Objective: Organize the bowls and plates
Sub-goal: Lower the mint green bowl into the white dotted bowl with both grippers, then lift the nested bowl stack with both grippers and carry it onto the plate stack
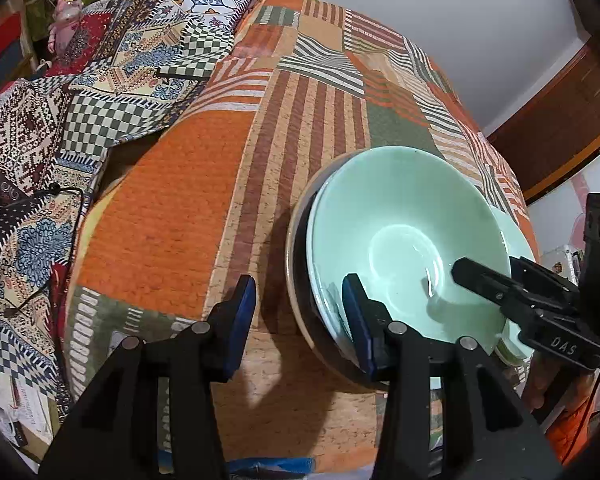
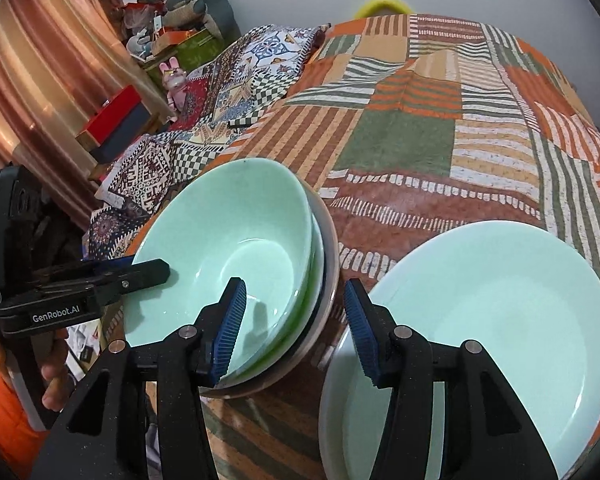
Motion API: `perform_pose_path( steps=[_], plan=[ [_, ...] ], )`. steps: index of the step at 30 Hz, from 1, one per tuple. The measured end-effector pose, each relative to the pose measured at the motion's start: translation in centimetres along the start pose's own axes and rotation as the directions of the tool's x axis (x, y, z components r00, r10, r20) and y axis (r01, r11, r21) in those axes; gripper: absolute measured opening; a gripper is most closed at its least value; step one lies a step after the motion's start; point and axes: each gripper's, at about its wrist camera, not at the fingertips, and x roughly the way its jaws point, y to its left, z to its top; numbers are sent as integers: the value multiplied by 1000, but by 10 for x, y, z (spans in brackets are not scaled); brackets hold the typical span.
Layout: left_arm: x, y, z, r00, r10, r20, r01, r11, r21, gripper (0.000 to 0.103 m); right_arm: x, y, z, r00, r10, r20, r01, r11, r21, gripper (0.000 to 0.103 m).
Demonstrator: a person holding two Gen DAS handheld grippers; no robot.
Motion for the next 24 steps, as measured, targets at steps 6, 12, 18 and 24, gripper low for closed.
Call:
perform_pose_path(
  steps=[6,12,18,24],
  plan=[
    [1,-4,-3,999,-41,-4,41,999,17,31,3,0,-2,1000,-12,8,12,1000,5,40],
    [-2,-12,-4,1000,-1,14,0,1000,31,31,1,-2,0,1000,-8,15,8,1000,26,37],
    [-8,-17,-7,1000,17,24,-18,998,60,31,-2,-5,-1,1000,-1,24,0,999,44,33],
    [-13,-16,-8,999,10,37,-12,999,41,31,-6,-1,-3,999,-7,37,5,999,34,31]
  ],
)
